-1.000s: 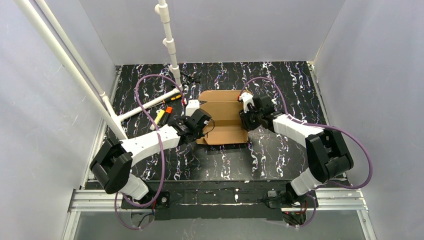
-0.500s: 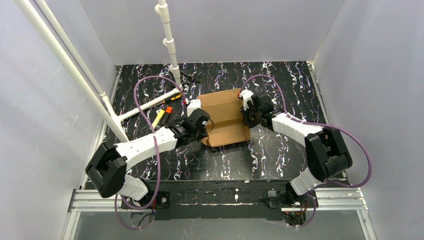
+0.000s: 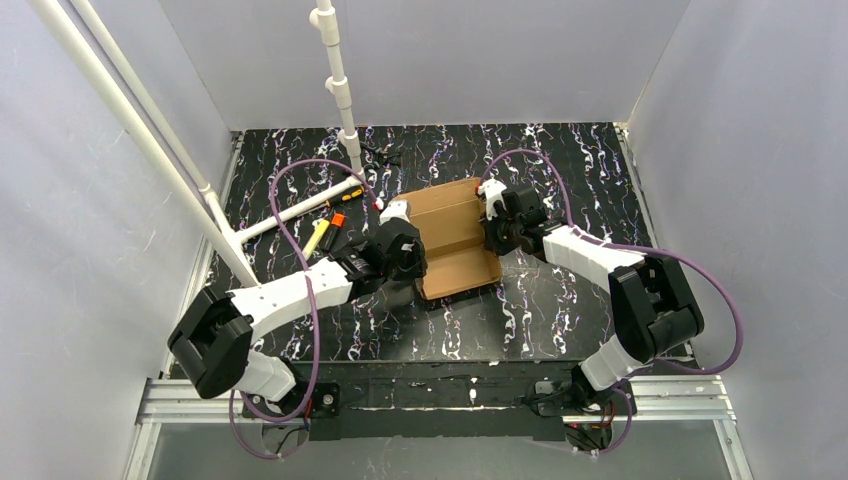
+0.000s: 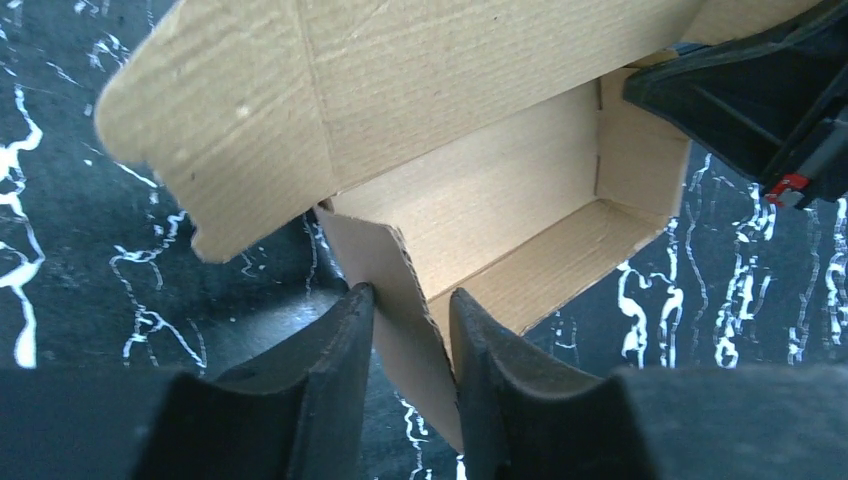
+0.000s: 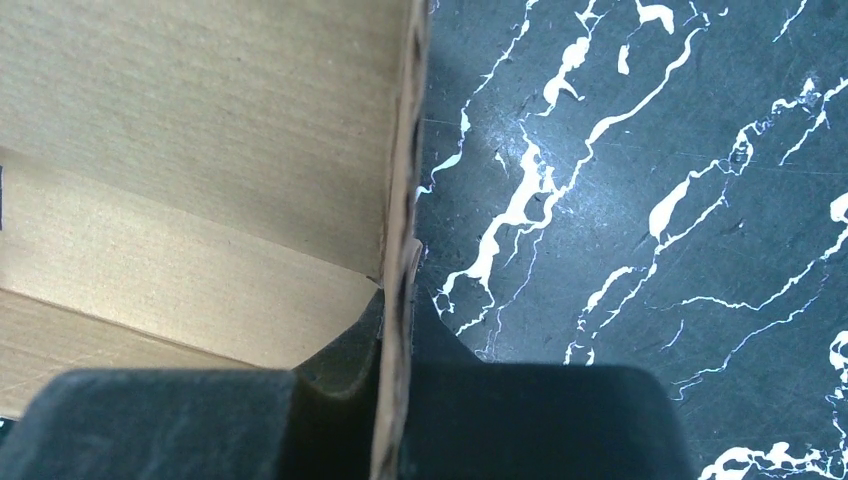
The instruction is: Fold the paper box
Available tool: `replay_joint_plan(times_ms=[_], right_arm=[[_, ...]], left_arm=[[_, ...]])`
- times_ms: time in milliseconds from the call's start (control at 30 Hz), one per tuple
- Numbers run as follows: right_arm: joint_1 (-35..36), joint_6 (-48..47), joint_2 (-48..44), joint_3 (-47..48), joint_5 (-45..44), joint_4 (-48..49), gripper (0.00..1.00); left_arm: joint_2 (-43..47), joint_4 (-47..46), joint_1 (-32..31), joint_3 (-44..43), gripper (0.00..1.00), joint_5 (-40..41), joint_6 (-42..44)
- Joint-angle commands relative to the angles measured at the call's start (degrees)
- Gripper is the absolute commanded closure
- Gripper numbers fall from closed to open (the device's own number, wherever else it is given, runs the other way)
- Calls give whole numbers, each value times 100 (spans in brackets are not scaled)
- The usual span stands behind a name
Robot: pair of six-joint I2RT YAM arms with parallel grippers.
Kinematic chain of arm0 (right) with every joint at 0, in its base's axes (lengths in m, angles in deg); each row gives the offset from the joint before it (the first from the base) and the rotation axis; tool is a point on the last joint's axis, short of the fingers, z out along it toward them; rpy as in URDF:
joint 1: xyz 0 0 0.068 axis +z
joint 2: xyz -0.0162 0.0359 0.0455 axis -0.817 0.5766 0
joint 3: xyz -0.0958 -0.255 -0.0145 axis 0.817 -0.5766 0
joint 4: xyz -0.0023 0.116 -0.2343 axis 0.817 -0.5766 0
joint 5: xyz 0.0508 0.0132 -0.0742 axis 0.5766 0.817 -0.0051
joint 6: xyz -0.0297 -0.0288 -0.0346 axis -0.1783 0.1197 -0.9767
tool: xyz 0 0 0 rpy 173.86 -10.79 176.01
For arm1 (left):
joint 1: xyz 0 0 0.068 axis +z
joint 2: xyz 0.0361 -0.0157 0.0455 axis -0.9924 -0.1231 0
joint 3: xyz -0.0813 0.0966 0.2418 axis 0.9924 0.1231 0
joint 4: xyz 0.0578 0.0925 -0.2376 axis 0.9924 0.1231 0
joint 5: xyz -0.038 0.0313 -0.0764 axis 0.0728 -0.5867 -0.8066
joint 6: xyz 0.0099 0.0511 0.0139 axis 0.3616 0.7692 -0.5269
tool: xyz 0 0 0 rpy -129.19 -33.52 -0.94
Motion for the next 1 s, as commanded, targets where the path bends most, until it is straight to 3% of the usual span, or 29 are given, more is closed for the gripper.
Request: replay_joint_plan(times_ms=[0,300,533,700,800,900,967], right_arm=[[59,-71,133,117,123,55,99],[59,-83,197,125,97,55,99],[59,-90,252,134,63,55,99],[51,-100,274,140,52,46,99],[51,-100,278,139,49,46,99],[51,-95,294,142,36,46,99],[50,-100,310,143,19,45,99]], left_arm=[[43,-171,51,115,63,-284,-59],[707,-1051,587,1041,53,-1311,-399],[1819,-1054,852,1578,33,-1459,-148],[2725,-868,1055,2044,29,-1188,-148],[3118,-398,1131,2278,33,-787,-284],[3314,218,1169,2444,52,-363,-530],[3405,582,1184,2558,70,-196,-693]])
